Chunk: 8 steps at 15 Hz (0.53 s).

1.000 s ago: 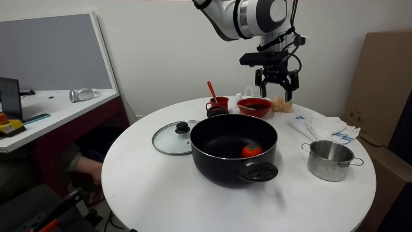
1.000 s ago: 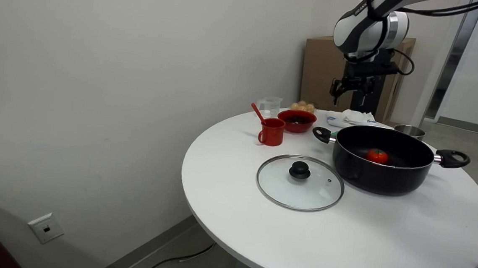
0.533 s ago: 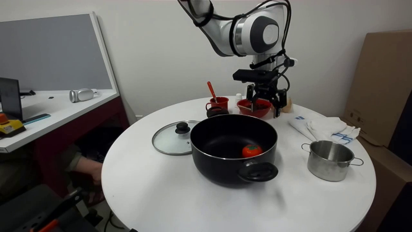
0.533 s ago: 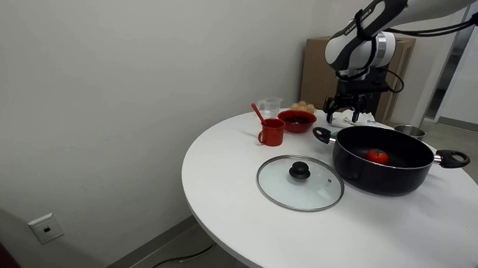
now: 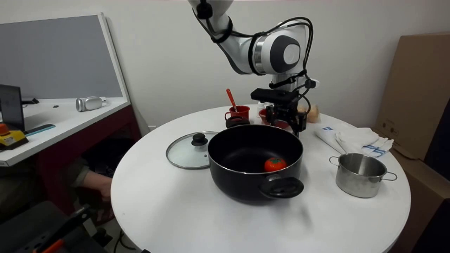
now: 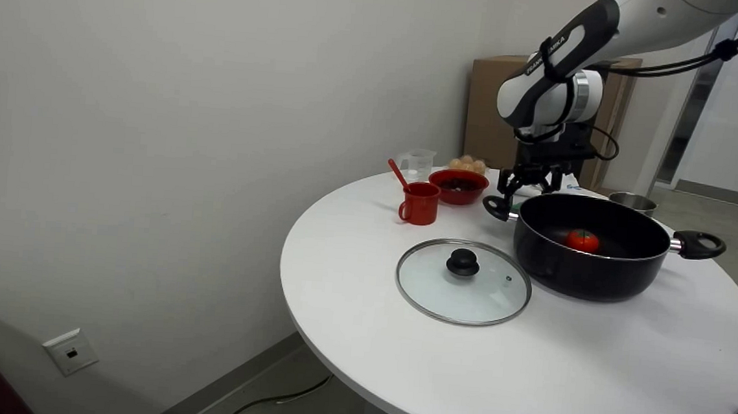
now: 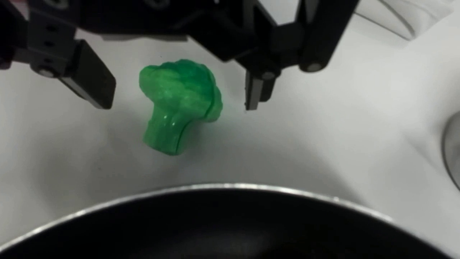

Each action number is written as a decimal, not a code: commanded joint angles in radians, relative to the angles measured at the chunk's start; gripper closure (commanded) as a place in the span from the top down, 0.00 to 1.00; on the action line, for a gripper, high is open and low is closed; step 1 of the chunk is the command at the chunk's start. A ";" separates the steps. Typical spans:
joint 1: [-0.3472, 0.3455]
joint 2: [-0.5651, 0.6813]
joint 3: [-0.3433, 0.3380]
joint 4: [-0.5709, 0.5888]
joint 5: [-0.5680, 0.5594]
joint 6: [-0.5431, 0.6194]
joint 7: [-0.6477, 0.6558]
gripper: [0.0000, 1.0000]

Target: Uncover the pot and place the tomato and broccoli toys inside then cover it up again

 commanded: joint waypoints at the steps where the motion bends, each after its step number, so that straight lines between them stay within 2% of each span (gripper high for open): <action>1: 0.005 0.009 -0.003 0.015 0.009 -0.017 -0.010 0.60; 6: 0.007 0.004 -0.002 0.014 0.008 -0.015 -0.012 0.21; 8: 0.008 -0.007 -0.001 0.012 0.009 -0.015 -0.014 0.16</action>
